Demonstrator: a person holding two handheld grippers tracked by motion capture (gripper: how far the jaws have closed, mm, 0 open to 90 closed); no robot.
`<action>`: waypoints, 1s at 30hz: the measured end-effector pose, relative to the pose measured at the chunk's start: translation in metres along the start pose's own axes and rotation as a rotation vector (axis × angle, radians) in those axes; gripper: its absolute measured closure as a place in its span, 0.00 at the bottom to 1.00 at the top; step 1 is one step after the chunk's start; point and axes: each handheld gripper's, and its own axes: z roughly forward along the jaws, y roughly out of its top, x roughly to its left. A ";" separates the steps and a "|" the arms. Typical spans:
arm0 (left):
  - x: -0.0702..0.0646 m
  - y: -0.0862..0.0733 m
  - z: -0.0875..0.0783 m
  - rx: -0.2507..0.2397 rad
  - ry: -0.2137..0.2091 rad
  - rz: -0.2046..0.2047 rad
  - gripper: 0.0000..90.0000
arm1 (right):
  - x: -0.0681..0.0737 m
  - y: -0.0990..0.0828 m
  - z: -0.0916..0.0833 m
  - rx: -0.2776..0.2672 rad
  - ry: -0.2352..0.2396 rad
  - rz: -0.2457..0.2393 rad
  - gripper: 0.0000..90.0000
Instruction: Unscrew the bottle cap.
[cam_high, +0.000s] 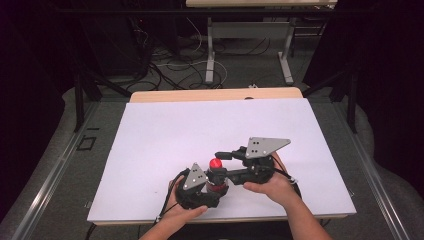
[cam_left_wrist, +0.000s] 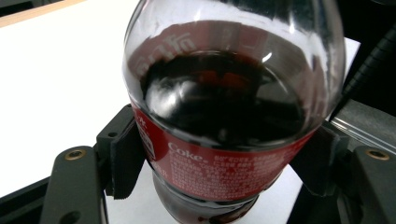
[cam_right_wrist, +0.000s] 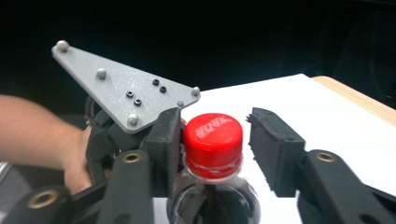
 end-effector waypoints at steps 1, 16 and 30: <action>0.001 0.000 0.000 0.003 0.005 -0.002 0.32 | 0.004 0.001 0.001 0.006 -0.013 0.024 0.55; 0.002 -0.001 0.001 0.007 0.085 -0.040 0.32 | 0.042 0.004 0.030 0.004 -0.410 0.041 0.58; -0.002 0.000 -0.002 -0.004 -0.001 0.009 0.32 | 0.019 0.003 0.015 0.012 -0.128 -0.032 0.68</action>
